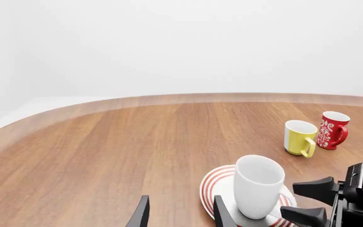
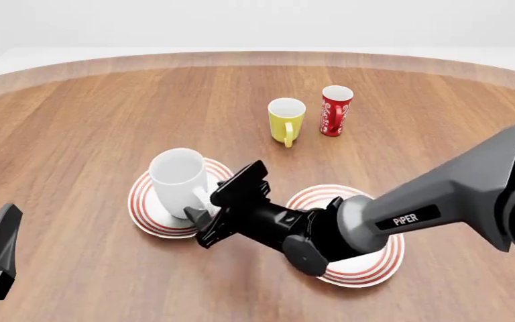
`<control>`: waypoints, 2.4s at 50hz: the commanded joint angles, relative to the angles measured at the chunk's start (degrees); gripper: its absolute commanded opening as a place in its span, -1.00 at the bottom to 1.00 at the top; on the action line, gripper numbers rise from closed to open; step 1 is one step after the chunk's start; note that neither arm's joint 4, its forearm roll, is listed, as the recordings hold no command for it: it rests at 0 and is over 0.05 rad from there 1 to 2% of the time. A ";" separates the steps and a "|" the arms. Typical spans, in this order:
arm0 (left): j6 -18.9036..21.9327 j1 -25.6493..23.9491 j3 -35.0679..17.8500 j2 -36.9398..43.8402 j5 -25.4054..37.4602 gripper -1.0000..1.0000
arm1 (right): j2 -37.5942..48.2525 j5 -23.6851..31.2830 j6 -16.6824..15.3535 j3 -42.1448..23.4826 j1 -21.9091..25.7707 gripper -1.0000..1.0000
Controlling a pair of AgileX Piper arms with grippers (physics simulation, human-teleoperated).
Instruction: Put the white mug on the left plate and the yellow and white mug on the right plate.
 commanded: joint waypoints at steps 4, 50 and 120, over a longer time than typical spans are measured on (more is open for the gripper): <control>0.00 0.00 0.00 0.00 0.00 1.00 | -3.04 -0.22 -0.15 2.28 -1.05 1.00; 0.00 0.00 0.00 0.00 0.00 1.00 | -12.55 -3.33 -1.76 9.33 -8.43 1.00; 0.00 0.00 0.00 0.00 0.00 1.00 | -13.60 -3.55 0.20 2.44 -23.22 1.00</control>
